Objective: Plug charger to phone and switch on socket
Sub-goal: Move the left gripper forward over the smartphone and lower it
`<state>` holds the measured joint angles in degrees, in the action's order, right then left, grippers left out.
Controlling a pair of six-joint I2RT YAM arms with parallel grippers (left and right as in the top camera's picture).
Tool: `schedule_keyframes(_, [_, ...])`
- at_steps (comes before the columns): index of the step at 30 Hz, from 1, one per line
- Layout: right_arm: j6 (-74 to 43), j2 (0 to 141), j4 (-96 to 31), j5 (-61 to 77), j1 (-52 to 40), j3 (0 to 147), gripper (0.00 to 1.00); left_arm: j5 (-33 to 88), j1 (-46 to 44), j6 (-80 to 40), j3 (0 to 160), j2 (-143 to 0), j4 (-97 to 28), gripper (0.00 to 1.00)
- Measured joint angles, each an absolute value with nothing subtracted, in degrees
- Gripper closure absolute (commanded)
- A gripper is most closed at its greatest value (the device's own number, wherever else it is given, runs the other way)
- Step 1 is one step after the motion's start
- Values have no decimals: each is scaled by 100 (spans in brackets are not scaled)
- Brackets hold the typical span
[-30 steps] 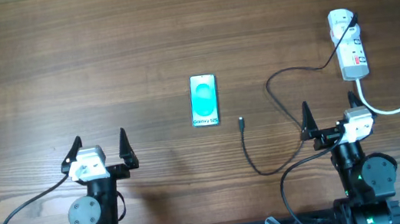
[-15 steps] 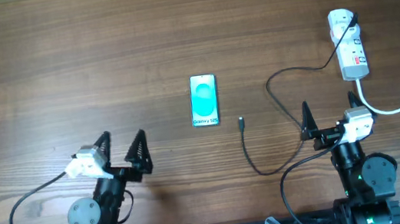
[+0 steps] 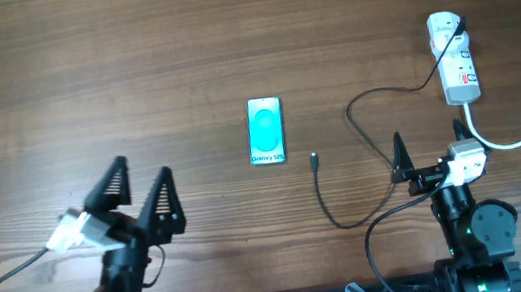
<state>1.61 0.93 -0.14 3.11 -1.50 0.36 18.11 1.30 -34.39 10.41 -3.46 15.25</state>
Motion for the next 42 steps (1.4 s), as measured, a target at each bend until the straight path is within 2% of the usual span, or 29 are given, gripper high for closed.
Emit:
schedule_keyframes(3, [158,99,-10,311,-150,36,0,1715,130,-3013,2209,-972,668,0])
schedule_keyframes(7, [158,106,-3,311,-150,36,0,1636,132,-2215,4370,-2574,-1964,0])
schedule_keyframes(9, [158,106,-10,311,-150,36,0,1621,132,-1887,5774,-3671,-3745,0])
schedule_keyframes(13, [158,106,-3,311,-150,36,0,2189,148,-1627,7601,-5192,-5345,0])
schedule_keyframes(18, [158,106,-5,311,-150,36,0,3138,108,-1555,8058,-5972,-5804,1])
schedule_keyframes(21, [161,106,-3,311,-150,36,0,3129,-174,-1559,8071,-6370,-6346,0])
schedule_keyframes(30, [158,106,-3,311,-150,36,0,1826,-1988,-2049,8416,-8016,-7148,1])
schedule_keyframes(36, [158,128,-1,311,-150,36,0,521,-2587,-2309,10829,-9977,-9074,0])
schedule_keyframes(42, [158,128,-5,311,-150,36,0,189,-2873,-2355,11402,-10975,-8392,0])
